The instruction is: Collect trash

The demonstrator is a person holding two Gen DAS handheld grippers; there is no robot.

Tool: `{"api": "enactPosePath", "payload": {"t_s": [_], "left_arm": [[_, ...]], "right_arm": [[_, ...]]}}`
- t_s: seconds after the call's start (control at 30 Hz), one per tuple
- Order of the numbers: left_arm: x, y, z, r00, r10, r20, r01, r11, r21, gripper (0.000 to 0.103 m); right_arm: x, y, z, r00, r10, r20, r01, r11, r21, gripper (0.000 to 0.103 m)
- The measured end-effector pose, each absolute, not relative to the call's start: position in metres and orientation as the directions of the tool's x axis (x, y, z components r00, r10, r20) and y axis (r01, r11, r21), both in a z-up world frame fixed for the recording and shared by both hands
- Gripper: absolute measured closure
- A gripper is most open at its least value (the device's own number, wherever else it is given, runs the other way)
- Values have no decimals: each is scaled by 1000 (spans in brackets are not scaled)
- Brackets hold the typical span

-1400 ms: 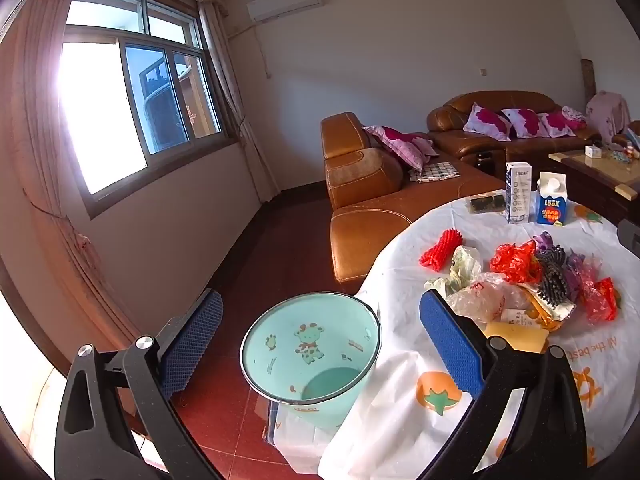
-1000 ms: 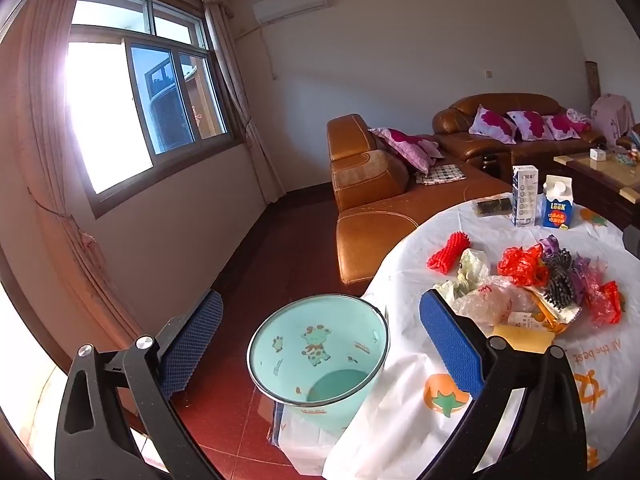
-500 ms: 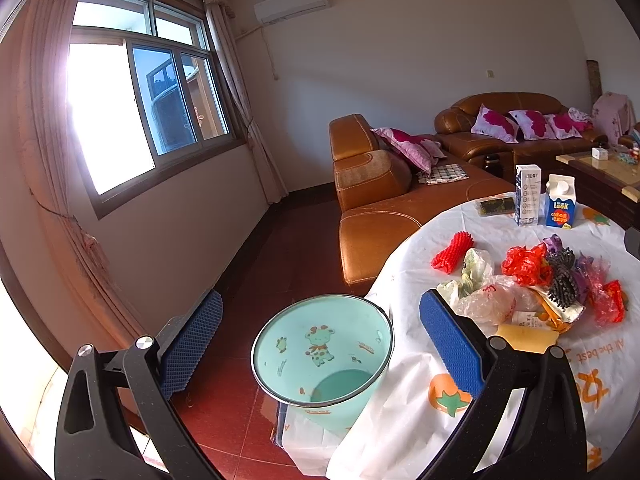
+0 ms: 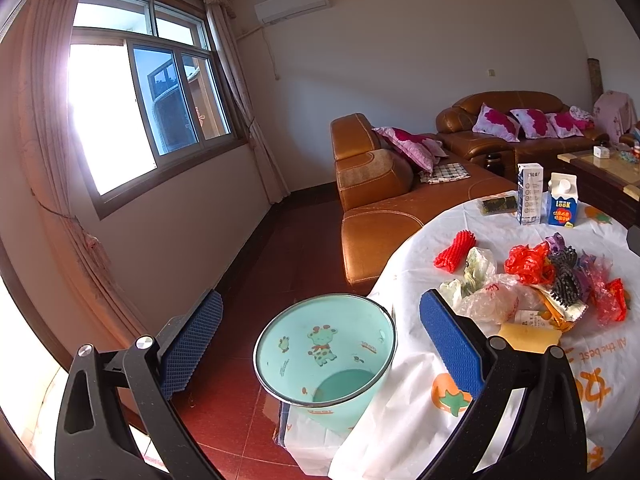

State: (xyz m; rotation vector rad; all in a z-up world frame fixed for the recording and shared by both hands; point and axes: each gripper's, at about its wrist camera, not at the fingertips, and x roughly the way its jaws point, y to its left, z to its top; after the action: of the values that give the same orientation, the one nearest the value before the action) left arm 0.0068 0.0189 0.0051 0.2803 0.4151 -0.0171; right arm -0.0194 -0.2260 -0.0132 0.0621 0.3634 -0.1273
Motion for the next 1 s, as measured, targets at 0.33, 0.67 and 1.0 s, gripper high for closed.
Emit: {"api": "enactPosePath", "payload": {"t_s": [0.33,0.67,1.0], "left_arm": [[7,18,5,915,41,-400,73,961,266,6],[6,20,4,916,43,-400,71,961,267,6],[7,22,4,915,44,-401,71,960,269,6]], "right_arm": [[-20,-226,-13,926,-112,-360,134,990,36,5],[-20,-226,-13,926,-113,-360,135,990,37,5],[-20,-226,-13,926,-113,-360,135,990,37,5]]}}
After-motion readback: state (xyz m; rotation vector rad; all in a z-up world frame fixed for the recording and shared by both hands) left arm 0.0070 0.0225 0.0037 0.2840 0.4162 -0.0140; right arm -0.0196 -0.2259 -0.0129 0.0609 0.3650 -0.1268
